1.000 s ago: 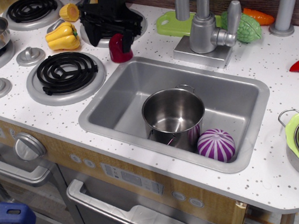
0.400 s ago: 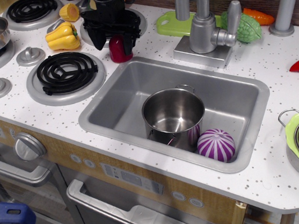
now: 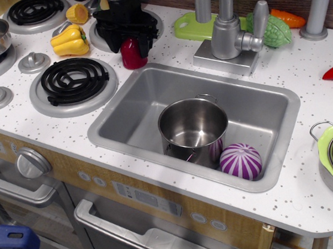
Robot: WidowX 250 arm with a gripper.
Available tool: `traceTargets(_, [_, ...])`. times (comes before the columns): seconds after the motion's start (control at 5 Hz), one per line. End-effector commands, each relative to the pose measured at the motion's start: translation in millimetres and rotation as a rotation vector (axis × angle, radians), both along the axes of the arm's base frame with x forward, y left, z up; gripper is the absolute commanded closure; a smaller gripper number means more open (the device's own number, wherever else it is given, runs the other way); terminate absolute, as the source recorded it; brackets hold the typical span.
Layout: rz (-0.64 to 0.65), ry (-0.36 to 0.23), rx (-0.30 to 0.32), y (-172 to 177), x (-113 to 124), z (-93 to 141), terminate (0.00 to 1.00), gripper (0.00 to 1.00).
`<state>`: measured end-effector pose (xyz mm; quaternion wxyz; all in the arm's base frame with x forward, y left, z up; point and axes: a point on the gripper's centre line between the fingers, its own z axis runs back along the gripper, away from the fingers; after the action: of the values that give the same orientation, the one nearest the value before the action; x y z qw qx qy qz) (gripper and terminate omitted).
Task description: Put sweet potato in pot which is in sink
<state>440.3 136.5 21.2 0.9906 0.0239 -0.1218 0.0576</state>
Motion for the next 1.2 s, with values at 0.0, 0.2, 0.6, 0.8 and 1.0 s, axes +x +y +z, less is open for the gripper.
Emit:
traceTargets(0.0, [0.036, -0.069, -0.004, 10, 7, 29, 0.0, 1.0])
traceTargets(0.2, [0.061, -0.035, 0.03, 5, 2, 49, 0.0, 1.0])
traceTargets(0.6, [0.195, 0.085, 0.098, -32, -30, 103, 0.0, 1.0])
traceTargets(0.8, [0.295, 0.08, 0.082, -57, -49, 105, 0.0, 1.0])
traceTargets(1.0, [0.357, 0.057, 0.057, -68, -60, 97, 0.0, 1.0])
